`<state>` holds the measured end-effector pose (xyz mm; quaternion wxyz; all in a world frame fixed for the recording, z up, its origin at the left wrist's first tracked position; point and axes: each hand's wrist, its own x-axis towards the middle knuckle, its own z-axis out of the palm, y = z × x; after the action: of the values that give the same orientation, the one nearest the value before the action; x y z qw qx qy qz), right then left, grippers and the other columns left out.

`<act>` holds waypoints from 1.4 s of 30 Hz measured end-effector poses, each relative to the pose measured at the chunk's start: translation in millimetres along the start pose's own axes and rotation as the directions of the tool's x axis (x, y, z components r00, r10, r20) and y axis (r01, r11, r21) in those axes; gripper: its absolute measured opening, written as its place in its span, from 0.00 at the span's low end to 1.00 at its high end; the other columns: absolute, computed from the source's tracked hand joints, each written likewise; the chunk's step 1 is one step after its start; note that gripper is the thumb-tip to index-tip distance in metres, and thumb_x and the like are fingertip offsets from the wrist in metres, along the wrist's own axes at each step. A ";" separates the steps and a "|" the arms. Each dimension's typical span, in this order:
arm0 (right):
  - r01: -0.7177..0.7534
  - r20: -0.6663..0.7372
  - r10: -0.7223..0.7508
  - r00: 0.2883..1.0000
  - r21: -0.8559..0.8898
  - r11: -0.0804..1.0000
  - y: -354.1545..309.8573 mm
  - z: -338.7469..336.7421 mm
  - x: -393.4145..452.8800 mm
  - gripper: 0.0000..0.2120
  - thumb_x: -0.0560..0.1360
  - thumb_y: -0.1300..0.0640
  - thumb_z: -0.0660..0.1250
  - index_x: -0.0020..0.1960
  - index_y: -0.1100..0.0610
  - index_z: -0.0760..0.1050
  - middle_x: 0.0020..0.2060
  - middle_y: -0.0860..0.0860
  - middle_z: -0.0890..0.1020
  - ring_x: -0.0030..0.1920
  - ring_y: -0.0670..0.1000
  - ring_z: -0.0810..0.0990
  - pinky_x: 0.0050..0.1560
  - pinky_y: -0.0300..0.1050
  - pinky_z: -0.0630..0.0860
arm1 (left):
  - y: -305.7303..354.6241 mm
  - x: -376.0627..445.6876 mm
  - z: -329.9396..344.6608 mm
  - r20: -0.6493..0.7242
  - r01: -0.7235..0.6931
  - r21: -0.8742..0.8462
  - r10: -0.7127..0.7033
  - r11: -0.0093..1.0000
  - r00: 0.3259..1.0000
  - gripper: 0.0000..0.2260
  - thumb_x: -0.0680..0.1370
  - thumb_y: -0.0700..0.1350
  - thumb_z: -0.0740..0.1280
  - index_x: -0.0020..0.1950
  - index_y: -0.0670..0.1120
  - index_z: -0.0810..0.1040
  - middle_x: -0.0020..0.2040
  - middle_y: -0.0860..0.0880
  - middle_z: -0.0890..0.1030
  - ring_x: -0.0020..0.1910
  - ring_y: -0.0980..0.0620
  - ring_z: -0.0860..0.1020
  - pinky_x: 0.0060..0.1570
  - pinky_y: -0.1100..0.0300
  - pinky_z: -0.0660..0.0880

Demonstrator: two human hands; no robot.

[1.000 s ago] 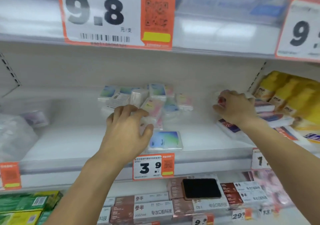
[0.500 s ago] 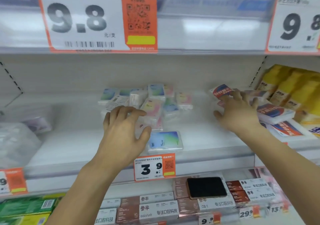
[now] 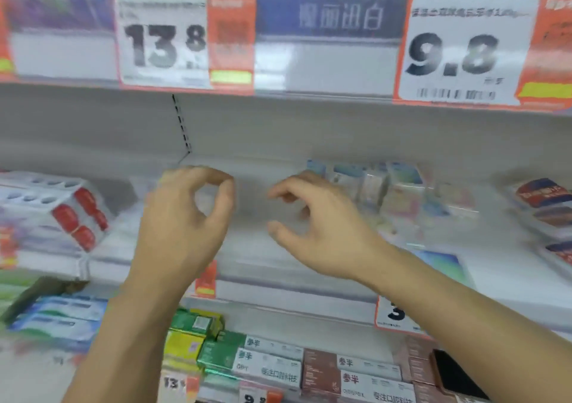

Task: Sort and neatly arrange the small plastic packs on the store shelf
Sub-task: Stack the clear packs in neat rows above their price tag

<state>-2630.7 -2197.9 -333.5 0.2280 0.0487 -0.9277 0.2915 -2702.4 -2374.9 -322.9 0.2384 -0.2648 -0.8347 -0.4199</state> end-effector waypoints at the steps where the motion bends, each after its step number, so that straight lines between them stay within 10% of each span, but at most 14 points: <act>1: -0.002 0.046 0.001 0.999 0.033 0.999 -5.0 12.5 10.1 0.20 0.71 0.52 0.74 0.62 0.52 0.77 0.55 0.47 0.76 0.56 0.41 0.73 0.55 0.23 0.66 | -14.3 0.9 -11.6 -0.045 0.029 0.002 -0.029 1.000 0.999 0.03 0.77 0.48 0.67 0.46 0.54 0.80 0.43 0.59 0.78 0.49 0.55 0.74 0.50 0.62 0.67; 6: -0.072 0.282 0.067 0.957 0.007 0.997 -30.1 79.6 55.5 0.37 0.68 0.38 0.74 0.73 0.42 0.65 0.68 0.51 0.66 0.71 0.49 0.66 0.72 0.44 0.66 | -100.3 -2.5 -42.3 0.082 0.176 0.207 -0.196 0.962 0.977 0.21 0.72 0.56 0.58 0.59 0.51 0.79 0.60 0.46 0.77 0.64 0.43 0.70 0.65 0.51 0.63; 11: -0.195 0.218 0.173 0.961 0.084 0.977 -30.3 104.5 72.1 0.35 0.66 0.43 0.78 0.69 0.46 0.69 0.56 0.45 0.76 0.54 0.46 0.75 0.52 0.37 0.69 | -129.7 -11.4 -42.1 0.340 0.288 0.212 -0.346 0.934 0.874 0.25 0.74 0.56 0.66 0.71 0.56 0.70 0.75 0.45 0.61 0.75 0.46 0.59 0.70 0.53 0.59; 19: -0.531 0.443 0.333 0.833 0.466 0.708 -19.3 76.0 81.3 0.31 0.71 0.64 0.72 0.70 0.48 0.66 0.51 0.52 0.74 0.48 0.52 0.81 0.49 0.46 0.83 | -128.3 -6.7 -38.4 0.209 0.333 0.138 -0.356 0.933 0.911 0.26 0.70 0.54 0.74 0.65 0.55 0.72 0.65 0.47 0.71 0.59 0.52 0.71 0.54 0.60 0.66; 23: -0.393 0.449 0.269 0.852 0.210 0.895 -11.1 66.6 79.1 0.35 0.61 0.46 0.77 0.65 0.36 0.69 0.57 0.46 0.75 0.58 0.49 0.78 0.58 0.49 0.79 | -121.9 -5.7 -40.5 0.174 0.369 0.052 -0.373 0.928 0.912 0.29 0.68 0.52 0.75 0.67 0.55 0.70 0.62 0.51 0.73 0.56 0.57 0.69 0.54 0.60 0.67; 28: -0.394 0.470 0.312 0.826 0.086 0.915 7.2 48.0 68.7 0.39 0.63 0.61 0.78 0.67 0.41 0.64 0.58 0.48 0.76 0.56 0.50 0.79 0.56 0.48 0.80 | -112.0 -4.1 -48.4 0.080 0.450 -0.205 -0.443 0.869 0.893 0.23 0.72 0.51 0.72 0.65 0.52 0.73 0.58 0.55 0.77 0.54 0.55 0.75 0.51 0.62 0.70; 33: -0.166 0.397 0.306 0.866 -0.349 0.922 7.8 47.3 59.3 0.41 0.68 0.53 0.76 0.75 0.45 0.59 0.67 0.50 0.69 0.65 0.52 0.73 0.64 0.46 0.72 | -106.3 4.1 -52.2 0.174 0.573 -0.646 -0.634 0.504 0.753 0.13 0.72 0.57 0.62 0.45 0.49 0.79 0.41 0.48 0.80 0.46 0.46 0.78 0.60 0.43 0.75; 36: -0.134 0.240 0.115 0.964 0.067 0.989 -20.5 46.5 60.8 0.30 0.72 0.47 0.74 0.70 0.44 0.67 0.65 0.47 0.74 0.64 0.46 0.76 0.66 0.45 0.73 | -104.4 4.1 -47.9 0.377 0.586 -0.747 -0.527 0.313 0.762 0.20 0.79 0.52 0.57 0.59 0.41 0.79 0.54 0.40 0.80 0.56 0.41 0.77 0.63 0.41 0.72; 39: -0.270 0.350 0.087 0.933 0.515 0.813 -55.5 53.8 64.4 0.27 0.73 0.45 0.71 0.70 0.42 0.69 0.62 0.47 0.78 0.59 0.46 0.81 0.61 0.49 0.79 | -89.6 2.7 -48.1 0.506 0.582 -0.776 -0.310 0.245 0.805 0.23 0.82 0.49 0.48 0.68 0.40 0.74 0.64 0.38 0.78 0.65 0.41 0.75 0.64 0.44 0.70; 42: -0.215 0.206 0.111 0.972 0.593 0.776 -64.6 72.5 63.7 0.27 0.73 0.55 0.75 0.69 0.48 0.71 0.60 0.49 0.79 0.52 0.54 0.84 0.50 0.55 0.84 | -89.3 1.0 -47.7 0.488 0.575 -0.685 -0.303 0.447 0.818 0.21 0.84 0.56 0.49 0.67 0.51 0.75 0.62 0.45 0.81 0.62 0.47 0.79 0.63 0.47 0.73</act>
<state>-2701.7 -2289.3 -323.8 0.0988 0.0623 -0.7994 0.5894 -2752.1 -2459.5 -348.1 -0.1551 -0.1742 -0.6127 -0.7551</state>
